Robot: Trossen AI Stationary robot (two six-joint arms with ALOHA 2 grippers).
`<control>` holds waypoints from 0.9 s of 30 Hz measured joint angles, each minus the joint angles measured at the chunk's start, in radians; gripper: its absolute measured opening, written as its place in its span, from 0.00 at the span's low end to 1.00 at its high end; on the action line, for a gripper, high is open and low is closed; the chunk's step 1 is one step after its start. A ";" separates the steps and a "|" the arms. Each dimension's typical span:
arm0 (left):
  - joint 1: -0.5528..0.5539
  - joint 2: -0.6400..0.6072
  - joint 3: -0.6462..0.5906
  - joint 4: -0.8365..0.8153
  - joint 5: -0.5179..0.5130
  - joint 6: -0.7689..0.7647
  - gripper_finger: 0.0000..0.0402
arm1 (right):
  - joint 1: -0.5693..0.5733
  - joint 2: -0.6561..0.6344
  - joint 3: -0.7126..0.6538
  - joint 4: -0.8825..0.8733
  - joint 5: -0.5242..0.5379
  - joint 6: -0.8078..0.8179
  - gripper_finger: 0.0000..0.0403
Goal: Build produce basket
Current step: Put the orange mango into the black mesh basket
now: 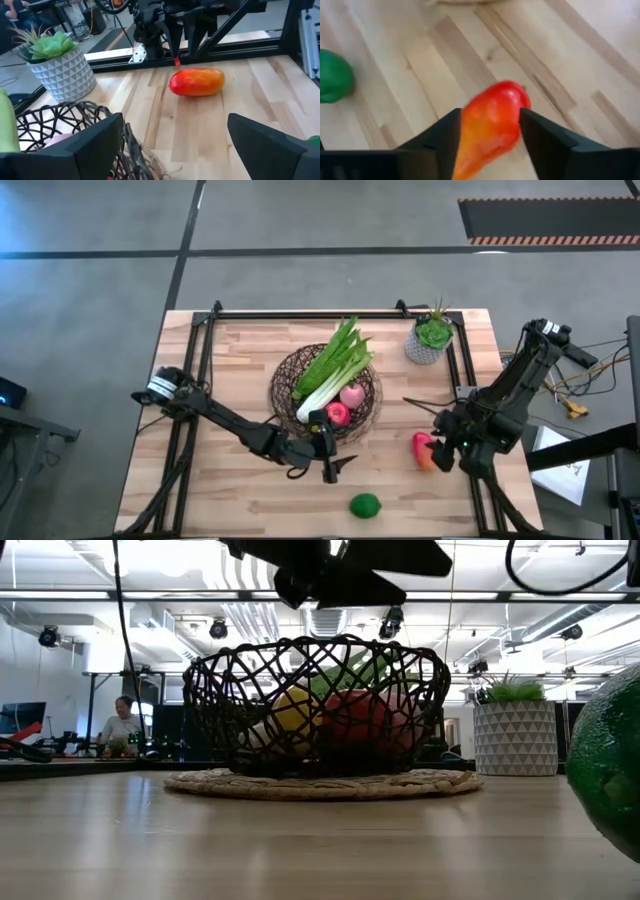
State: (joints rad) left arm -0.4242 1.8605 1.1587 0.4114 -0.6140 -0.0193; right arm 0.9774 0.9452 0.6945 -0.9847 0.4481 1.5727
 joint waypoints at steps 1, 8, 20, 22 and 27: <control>0.001 0.001 0.000 -0.001 -0.001 0.000 0.85 | -0.013 0.003 0.000 -0.001 -0.022 0.008 0.52; 0.001 0.001 -0.002 -0.002 0.000 0.003 0.85 | -0.101 0.065 0.000 -0.002 -0.092 0.068 0.76; 0.001 0.001 -0.017 -0.002 0.003 0.002 0.85 | -0.185 0.254 -0.001 0.106 -0.197 0.065 0.80; 0.001 0.001 -0.025 -0.002 0.003 0.001 0.85 | -0.185 0.276 -0.001 0.142 -0.218 0.060 0.79; 0.001 0.001 -0.042 -0.001 0.003 -0.012 0.85 | -0.185 0.316 -0.001 0.153 -0.304 0.067 0.75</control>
State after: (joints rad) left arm -0.4229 1.8610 1.1171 0.4107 -0.6106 -0.0312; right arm 0.7929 1.2610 0.6937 -0.8314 0.1440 1.6398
